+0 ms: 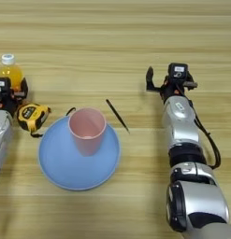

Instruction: Move the objects on the table

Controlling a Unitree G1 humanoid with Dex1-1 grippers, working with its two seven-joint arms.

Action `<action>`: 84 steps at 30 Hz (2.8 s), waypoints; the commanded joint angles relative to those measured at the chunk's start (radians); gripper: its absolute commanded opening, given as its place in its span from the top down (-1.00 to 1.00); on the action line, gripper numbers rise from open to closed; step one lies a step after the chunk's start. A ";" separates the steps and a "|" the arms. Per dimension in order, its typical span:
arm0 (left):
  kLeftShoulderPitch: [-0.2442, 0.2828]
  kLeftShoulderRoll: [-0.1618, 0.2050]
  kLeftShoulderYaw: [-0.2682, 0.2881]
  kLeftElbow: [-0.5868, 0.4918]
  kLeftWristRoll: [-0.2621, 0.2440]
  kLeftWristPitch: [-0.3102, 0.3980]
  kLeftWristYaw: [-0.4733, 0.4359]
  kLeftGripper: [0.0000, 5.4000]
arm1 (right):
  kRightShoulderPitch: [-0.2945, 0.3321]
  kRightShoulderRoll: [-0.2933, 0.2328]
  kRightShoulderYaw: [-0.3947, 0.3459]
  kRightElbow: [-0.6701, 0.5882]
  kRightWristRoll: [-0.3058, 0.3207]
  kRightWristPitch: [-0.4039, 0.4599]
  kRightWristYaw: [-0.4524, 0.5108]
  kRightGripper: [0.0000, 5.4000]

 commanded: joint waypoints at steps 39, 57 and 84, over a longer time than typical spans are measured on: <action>-0.018 0.003 -0.004 0.018 0.017 0.017 0.042 -1.00 | 0.024 0.002 0.011 -0.033 0.010 0.026 0.036 -1.00; -0.022 -0.016 -0.013 0.006 0.027 0.028 0.071 -1.00 | 0.302 -0.264 0.044 -0.478 0.111 0.231 0.495 -1.00; -0.019 -0.020 -0.019 -0.002 0.025 0.032 0.079 -1.00 | 0.518 -0.371 0.254 -0.734 0.267 0.089 1.160 -1.00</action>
